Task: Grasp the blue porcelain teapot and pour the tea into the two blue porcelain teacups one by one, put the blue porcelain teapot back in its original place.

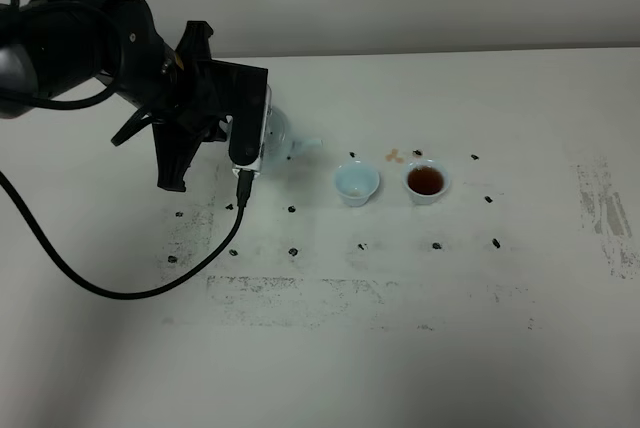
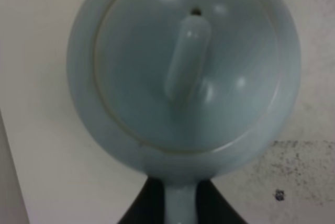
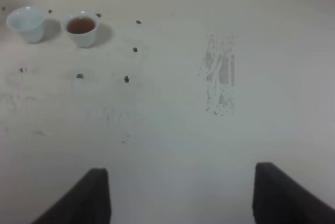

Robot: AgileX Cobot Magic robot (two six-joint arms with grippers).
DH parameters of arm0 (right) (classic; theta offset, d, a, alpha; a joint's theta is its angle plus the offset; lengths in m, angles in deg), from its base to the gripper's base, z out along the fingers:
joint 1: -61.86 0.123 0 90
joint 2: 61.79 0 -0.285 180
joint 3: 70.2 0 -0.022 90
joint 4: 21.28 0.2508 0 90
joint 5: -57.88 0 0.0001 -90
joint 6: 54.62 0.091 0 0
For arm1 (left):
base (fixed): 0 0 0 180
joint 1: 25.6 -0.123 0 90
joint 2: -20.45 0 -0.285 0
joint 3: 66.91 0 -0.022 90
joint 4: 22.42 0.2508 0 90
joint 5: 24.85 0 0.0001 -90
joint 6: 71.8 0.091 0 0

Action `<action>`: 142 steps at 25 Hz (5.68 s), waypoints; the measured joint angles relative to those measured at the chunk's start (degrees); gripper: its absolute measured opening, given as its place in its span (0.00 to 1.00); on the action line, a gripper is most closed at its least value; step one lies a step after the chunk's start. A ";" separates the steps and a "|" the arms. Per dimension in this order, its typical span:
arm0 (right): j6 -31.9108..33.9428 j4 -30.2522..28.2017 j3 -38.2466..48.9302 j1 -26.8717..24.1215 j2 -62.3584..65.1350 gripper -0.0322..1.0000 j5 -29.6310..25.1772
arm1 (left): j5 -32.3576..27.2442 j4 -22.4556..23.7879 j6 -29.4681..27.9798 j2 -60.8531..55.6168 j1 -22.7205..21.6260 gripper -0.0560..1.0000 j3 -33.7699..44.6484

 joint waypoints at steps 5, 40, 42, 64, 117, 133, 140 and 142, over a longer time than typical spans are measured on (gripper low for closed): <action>0.00 0.00 0.00 0.00 0.00 0.57 0.00 | 3.52 0.29 1.92 1.84 0.00 0.09 0.00; 0.00 0.00 0.00 0.00 0.00 0.57 0.05 | 23.87 12.89 3.90 10.34 2.34 0.09 0.08; 0.00 0.00 0.00 0.00 0.00 0.57 0.05 | 24.22 14.03 3.90 10.34 2.34 0.09 0.08; 0.00 0.00 0.00 0.00 0.00 0.57 0.05 | 27.06 22.85 3.95 10.34 3.60 0.09 0.08; 0.00 0.00 0.00 0.00 0.00 0.57 0.05 | 29.92 27.53 11.43 10.34 6.37 0.09 0.08; 0.00 0.00 0.00 0.00 0.00 0.57 0.05 | 29.92 27.53 11.71 10.34 6.37 0.09 0.08; 0.00 0.00 0.00 0.00 0.00 0.57 0.05 | 29.92 27.53 11.78 10.34 6.37 0.09 0.08; 0.00 0.00 0.00 0.00 0.00 0.57 0.05 | 29.92 27.53 11.82 10.34 6.37 0.09 0.08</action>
